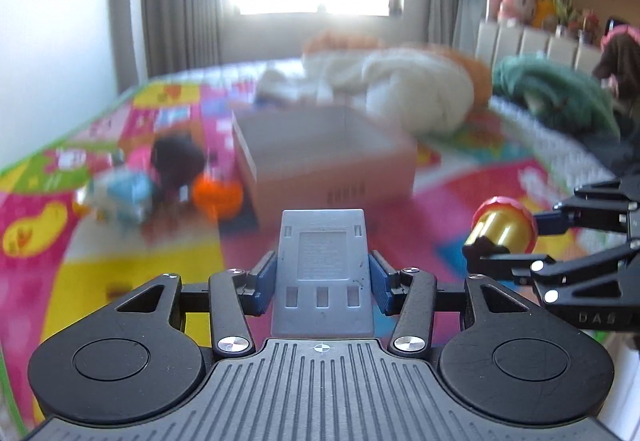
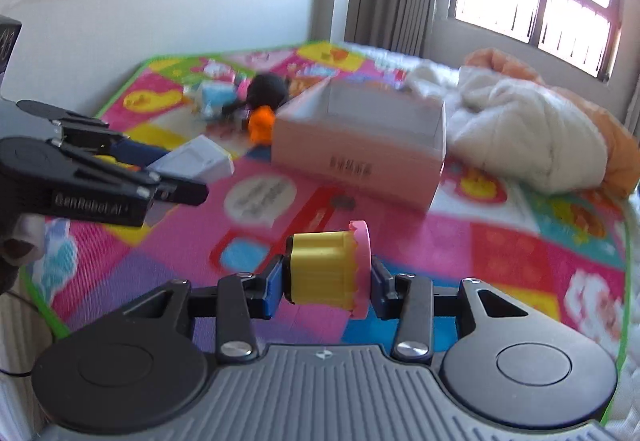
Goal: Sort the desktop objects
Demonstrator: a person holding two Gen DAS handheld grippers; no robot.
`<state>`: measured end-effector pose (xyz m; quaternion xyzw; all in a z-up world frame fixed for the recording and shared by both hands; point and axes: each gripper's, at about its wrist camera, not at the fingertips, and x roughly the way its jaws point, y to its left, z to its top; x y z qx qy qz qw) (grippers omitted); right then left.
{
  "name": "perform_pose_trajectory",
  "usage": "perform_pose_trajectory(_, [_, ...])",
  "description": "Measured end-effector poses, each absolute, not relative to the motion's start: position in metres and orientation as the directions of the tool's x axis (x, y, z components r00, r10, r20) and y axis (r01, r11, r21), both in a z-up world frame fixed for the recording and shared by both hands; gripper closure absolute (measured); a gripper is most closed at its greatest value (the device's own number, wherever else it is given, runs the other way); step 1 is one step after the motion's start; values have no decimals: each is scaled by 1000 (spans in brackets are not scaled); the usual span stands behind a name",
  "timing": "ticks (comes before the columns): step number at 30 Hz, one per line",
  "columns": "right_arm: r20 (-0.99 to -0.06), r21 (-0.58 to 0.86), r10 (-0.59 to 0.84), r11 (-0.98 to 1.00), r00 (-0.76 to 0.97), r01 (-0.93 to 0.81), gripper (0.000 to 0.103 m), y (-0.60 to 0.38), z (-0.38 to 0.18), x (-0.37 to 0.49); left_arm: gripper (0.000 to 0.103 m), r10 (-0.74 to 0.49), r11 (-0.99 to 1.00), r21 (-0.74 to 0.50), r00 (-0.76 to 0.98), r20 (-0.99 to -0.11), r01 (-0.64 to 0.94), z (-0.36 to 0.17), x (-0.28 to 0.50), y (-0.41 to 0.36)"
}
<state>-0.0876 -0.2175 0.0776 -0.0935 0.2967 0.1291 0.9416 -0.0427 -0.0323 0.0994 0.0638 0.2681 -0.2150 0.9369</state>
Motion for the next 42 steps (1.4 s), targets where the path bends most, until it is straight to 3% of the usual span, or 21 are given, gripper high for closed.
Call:
perform_pose_trajectory(8, [-341, -47, 224, 966, 913, -254, 61, -247, 174, -13, 49, -394, 894, 69, 852, -346, 442, 163, 35, -72])
perform_pose_trajectory(9, [-315, -29, 221, 970, 923, -242, 59, -250, 184, 6, 37, -391, 897, 63, 852, -349, 437, 165, 50, -76])
perform_pose_trajectory(10, [-300, -8, 219, 973, 929, -232, 46, -254, 191, 27, 18, -390, 900, 42, 844, -368, 434, 166, 63, -77])
perform_pose_trajectory(11, [-295, 24, 211, 977, 932, -213, 38, -259, 196, 45, 10, -380, 909, 12, 844, -378, 416, 164, 72, -73])
perform_pose_trajectory(12, [-292, 57, 198, 980, 936, -189, 38, -265, 198, 60, 7, -363, 923, -20, 852, -377, 385, 161, 75, -64])
perform_pose_trajectory(15, [-306, 85, 167, 985, 937, -148, 37, -276, 190, 77, 4, -323, 942, -61, 847, -423, 329, 135, 68, -27])
perform_pose_trajectory(21, [-399, -58, 153, 980, 904, -191, 35, -224, 124, 87, 2, -83, 995, -8, 790, -607, 99, 54, 47, 48])
perform_pose_trajectory(24, [-422, -259, 200, 908, 884, -329, 42, -148, 94, 79, 1, -32, 999, -15, 770, -638, 29, 35, 35, 77])
perform_pose_trajectory(27, [-450, -430, 273, 768, 850, -474, 56, -76, 61, 65, 0, 20, 1000, 2, 772, -636, -24, 21, 31, 94])
perform_pose_trajectory(29, [-462, -534, 248, 689, 851, -490, 62, -37, 37, 65, 0, 3, 999, -26, 777, -629, -25, 10, 29, 100])
perform_pose_trajectory(32, [-474, -610, 162, 648, 865, -456, 68, -6, 10, 84, 0, 40, 999, 24, 792, -609, -32, 12, 25, 92])
perform_pose_trajectory(34, [-470, -647, 85, 643, 878, -409, 71, -1, -2, 107, 0, 36, 999, 17, 799, -601, -32, 13, 30, 88])
perform_pose_trajectory(36, [-481, -664, 30, 640, 876, -387, 80, 0, -8, 126, 0, 12, 999, -19, 794, -607, -30, 13, 32, 93])
perform_pose_trajectory(37, [-513, -640, 27, 653, 858, -403, 95, -1, -7, 132, 0, 0, 999, -36, 794, -607, -28, 13, 33, 95])
perform_pose_trajectory(39, [-557, -562, 69, 703, 828, -436, 97, -9, 6, 132, 0, -7, 999, -47, 799, -602, -26, 13, 32, 97])
perform_pose_trajectory(42, [-543, -489, 165, 735, 824, -470, 97, -27, 30, 92, 0, 0, 999, -35, 795, -606, -27, 13, 35, 95])
